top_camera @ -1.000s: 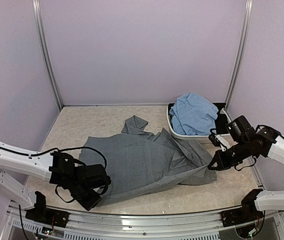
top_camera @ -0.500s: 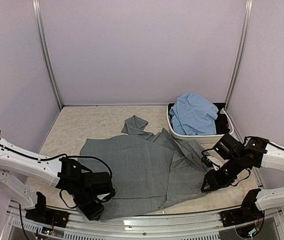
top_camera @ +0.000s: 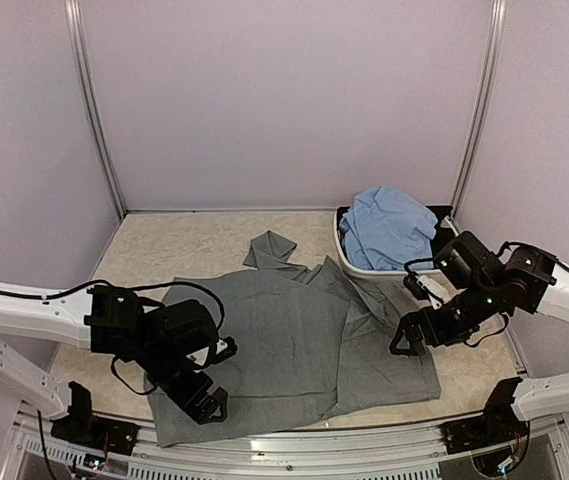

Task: Fold and stack the long sleeve shirts
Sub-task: Flatten out the flattened shirt at the center of the board, then pick up the sleeve from the center of the board.

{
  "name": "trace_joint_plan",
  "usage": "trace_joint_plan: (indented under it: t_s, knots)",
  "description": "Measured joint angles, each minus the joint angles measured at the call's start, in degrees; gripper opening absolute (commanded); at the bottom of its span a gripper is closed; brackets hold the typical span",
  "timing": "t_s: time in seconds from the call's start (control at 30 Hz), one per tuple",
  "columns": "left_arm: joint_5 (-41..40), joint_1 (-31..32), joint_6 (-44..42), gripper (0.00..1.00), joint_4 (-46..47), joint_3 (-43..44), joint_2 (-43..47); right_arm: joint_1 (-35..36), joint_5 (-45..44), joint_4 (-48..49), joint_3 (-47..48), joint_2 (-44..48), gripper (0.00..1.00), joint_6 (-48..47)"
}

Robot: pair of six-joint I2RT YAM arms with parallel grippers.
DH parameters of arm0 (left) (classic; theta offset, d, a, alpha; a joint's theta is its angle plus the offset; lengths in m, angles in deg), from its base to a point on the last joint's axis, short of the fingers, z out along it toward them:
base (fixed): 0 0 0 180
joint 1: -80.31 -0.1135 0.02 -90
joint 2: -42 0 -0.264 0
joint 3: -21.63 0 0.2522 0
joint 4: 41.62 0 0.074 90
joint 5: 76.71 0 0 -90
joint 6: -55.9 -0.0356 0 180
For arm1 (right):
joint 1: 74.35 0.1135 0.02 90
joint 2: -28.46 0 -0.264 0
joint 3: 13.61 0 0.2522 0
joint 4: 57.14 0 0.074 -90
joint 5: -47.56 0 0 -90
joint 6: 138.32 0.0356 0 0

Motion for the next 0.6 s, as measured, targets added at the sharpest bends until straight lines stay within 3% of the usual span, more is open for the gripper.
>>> trace_joint_plan:
  t_s: [0.1,0.2,0.43,0.6]
  knots:
    - [-0.5,-3.1,-0.8,0.99,0.6,1.6,1.5,0.1,-1.5,0.5,0.3,-0.9,0.97,-1.0]
    - [-0.9,-10.8,-0.8,0.99,5.5,3.4,2.5,0.1,-4.8,3.4,2.7,-5.9,0.92,-3.6]
    - [-2.1,-27.1,0.6,0.99,26.3,1.5,2.6,-1.4,-13.8,15.2,16.1,-30.6,0.82,-13.9]
    - [-3.7,-36.1,1.1,0.99,36.2,-2.3,0.0,-4.4,-16.2,18.4,22.4,-40.8,0.71,-19.2]
